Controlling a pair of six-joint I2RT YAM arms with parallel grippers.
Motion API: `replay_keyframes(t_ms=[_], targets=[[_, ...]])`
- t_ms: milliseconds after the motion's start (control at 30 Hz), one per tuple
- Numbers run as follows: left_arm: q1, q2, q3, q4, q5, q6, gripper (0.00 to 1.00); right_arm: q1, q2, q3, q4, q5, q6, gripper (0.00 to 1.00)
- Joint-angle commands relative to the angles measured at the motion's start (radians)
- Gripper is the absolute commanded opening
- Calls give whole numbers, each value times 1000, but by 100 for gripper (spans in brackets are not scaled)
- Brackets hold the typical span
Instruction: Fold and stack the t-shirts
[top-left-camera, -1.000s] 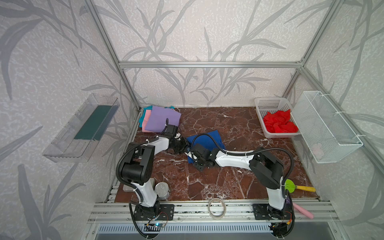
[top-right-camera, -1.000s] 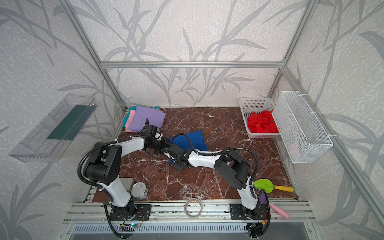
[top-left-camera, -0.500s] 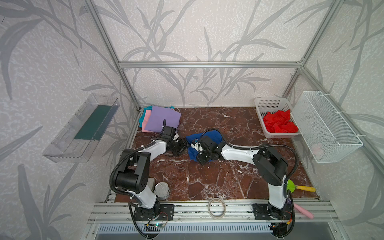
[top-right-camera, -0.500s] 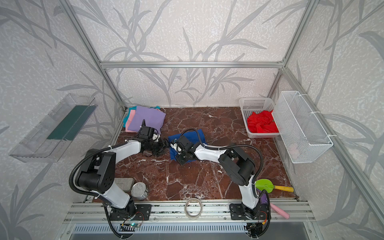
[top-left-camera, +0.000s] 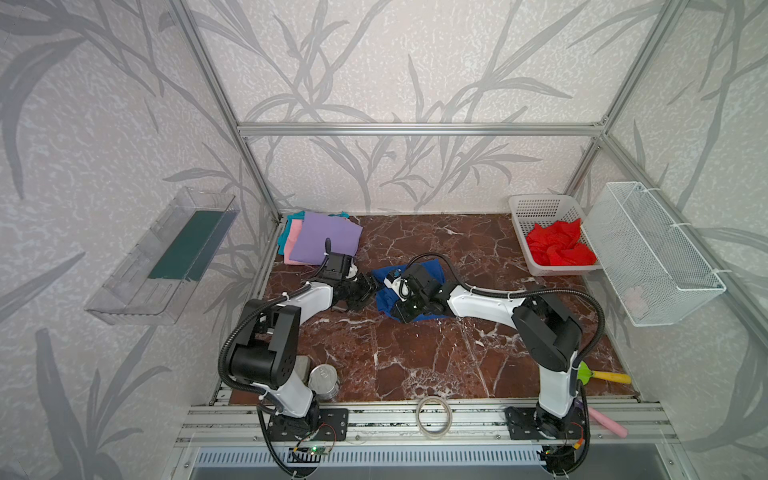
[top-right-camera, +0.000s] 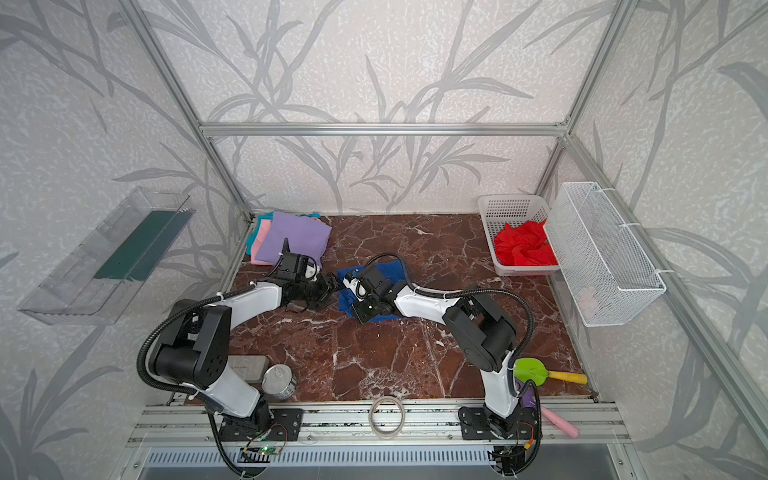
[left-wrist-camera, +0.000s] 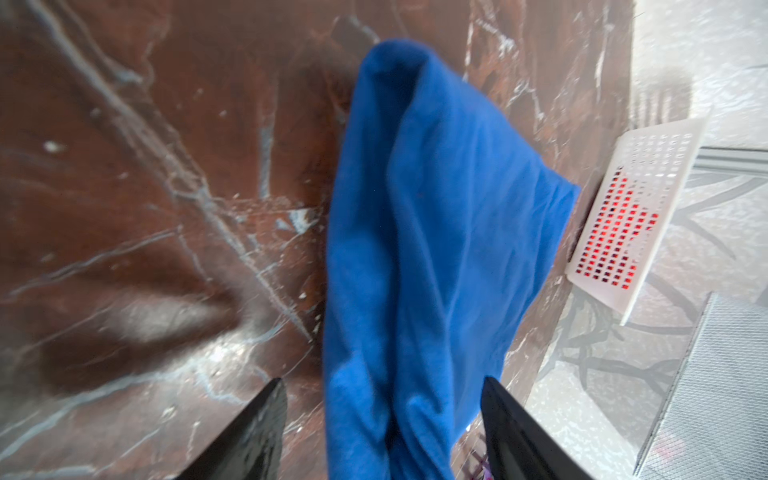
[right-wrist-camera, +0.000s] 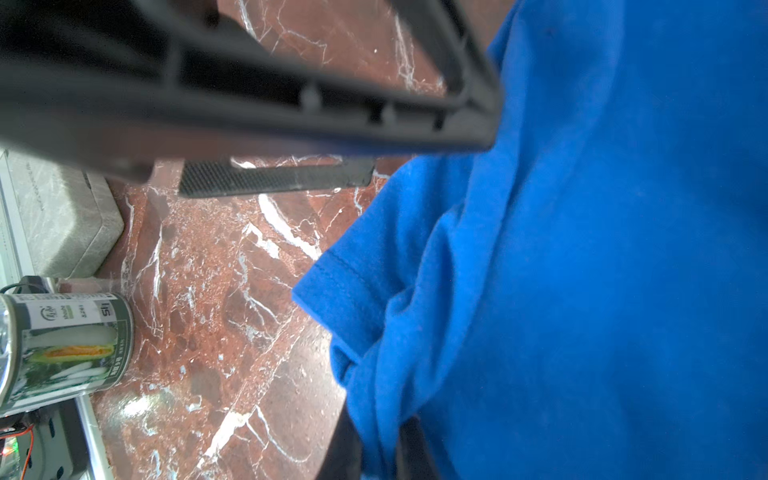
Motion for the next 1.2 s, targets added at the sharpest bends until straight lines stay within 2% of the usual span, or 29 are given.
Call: replay_keyframes(t_ms=[0, 200, 267, 333, 400, 500, 533, 600, 633, 700, 800, 867, 967, 1033, 1167], targets=[[-11, -3, -31, 90, 7, -68, 75, 4, -45, -8, 28, -23, 13, 0], [-43, 108, -39, 186, 32, -124, 75, 4, -45, -6, 34, -29, 20, 0], [-48, 131, -39, 222, 46, -144, 70, 4, -50, -11, 35, -30, 22, 0], [-52, 145, -38, 244, 49, -155, 56, 4, -53, -16, 36, -31, 22, 0], [-53, 149, -36, 259, 48, -162, 29, 4, -56, -20, 38, -32, 22, 0], [-53, 160, -18, 246, 36, -158, 0, 4, -60, -30, 42, -37, 23, 0], [-52, 165, -6, 234, 31, -153, 0, 4, -59, -32, 43, -40, 24, 2], [-42, 186, 36, 206, 29, -129, 0, 4, -67, -37, 36, -46, 32, 28], [-37, 199, 64, 182, 27, -115, 0, 3, -79, -47, 34, -46, 37, 36], [-24, 239, 158, 89, 20, -64, 0, 5, -129, -86, 59, -38, 55, 45], [-7, 311, 354, -105, 29, 59, 0, 2, -220, -129, 58, -5, 63, 50], [-2, 385, 551, -327, 16, 212, 0, -1, -289, -158, 53, 22, 64, 51], [6, 496, 848, -622, -72, 399, 0, -3, -377, -225, 70, 87, 46, 51], [22, 558, 1007, -748, -128, 467, 0, -10, -423, -263, 62, 130, 34, 51], [71, 644, 1271, -908, -201, 514, 0, -50, -472, -322, 44, 150, 34, 51]])
